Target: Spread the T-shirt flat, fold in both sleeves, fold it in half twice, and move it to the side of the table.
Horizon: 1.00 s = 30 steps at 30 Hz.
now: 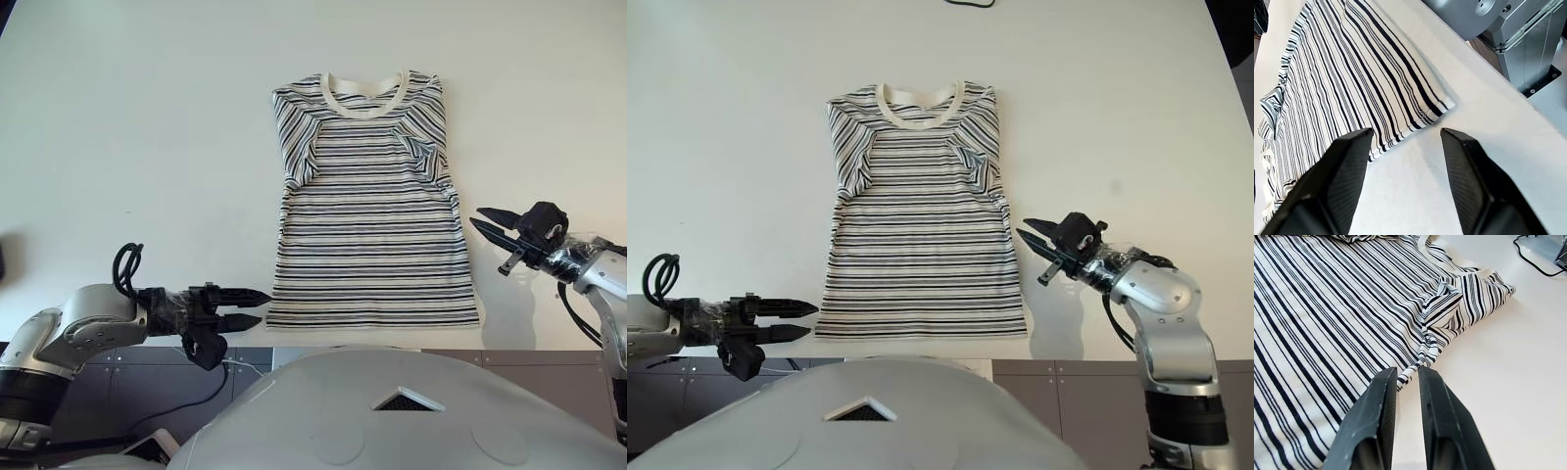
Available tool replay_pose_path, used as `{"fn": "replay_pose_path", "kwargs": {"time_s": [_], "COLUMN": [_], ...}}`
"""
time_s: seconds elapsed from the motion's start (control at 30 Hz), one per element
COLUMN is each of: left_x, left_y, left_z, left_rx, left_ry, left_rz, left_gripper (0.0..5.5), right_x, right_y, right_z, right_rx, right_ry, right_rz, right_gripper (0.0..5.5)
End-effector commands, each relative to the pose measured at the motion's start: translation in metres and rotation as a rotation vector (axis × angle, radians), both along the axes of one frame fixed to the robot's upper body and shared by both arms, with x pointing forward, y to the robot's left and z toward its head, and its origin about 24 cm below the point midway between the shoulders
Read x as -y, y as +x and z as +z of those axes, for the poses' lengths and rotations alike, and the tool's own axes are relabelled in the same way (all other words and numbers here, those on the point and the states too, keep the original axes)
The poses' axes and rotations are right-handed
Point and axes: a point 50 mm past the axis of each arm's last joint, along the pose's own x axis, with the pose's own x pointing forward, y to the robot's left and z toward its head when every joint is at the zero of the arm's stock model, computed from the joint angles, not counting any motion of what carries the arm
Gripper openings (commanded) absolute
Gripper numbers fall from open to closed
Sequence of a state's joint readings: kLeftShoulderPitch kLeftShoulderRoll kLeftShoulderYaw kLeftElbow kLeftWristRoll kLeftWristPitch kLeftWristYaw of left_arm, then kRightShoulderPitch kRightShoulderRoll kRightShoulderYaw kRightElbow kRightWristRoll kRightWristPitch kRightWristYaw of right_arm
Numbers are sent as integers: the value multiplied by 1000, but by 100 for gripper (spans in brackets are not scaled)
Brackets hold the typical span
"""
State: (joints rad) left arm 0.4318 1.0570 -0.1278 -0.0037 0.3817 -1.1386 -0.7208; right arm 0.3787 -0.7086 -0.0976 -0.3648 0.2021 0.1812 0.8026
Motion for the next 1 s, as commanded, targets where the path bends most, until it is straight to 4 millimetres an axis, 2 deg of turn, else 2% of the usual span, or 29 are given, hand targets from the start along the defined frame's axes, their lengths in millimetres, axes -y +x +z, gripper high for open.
{"fn": "replay_pose_path", "kwargs": {"time_s": [0.03, 0.27, 0.47, 0.57, 0.73, 1.0], "left_x": [5, 15, -5, 6, 12, 5], "left_y": [-9, -6, 0, 1, -5, -24], "left_z": [-24, -27, -33, -32, -32, -33], "left_rx": [-57, -19, 49, 84, 87, 30], "left_ry": [88, 61, 137, 64, -1, -87], "left_rz": [-39, -65, -17, -11, -20, -39], "left_gripper": [257, 257, 257, 257, 257, 257], "right_x": [-2, -3, -3, -6, -8, -9], "right_y": [3, 7, 8, 9, 8, 2], "right_z": [0, 0, -2, -3, -4, -7], "right_rx": [3, 8, 9, 11, 11, 5], "right_ry": [9, 11, 10, 13, 12, 9], "right_rz": [-1, 10, 9, 22, 30, 21], "right_gripper": [80, 80, 80, 80, 80, 80]}}
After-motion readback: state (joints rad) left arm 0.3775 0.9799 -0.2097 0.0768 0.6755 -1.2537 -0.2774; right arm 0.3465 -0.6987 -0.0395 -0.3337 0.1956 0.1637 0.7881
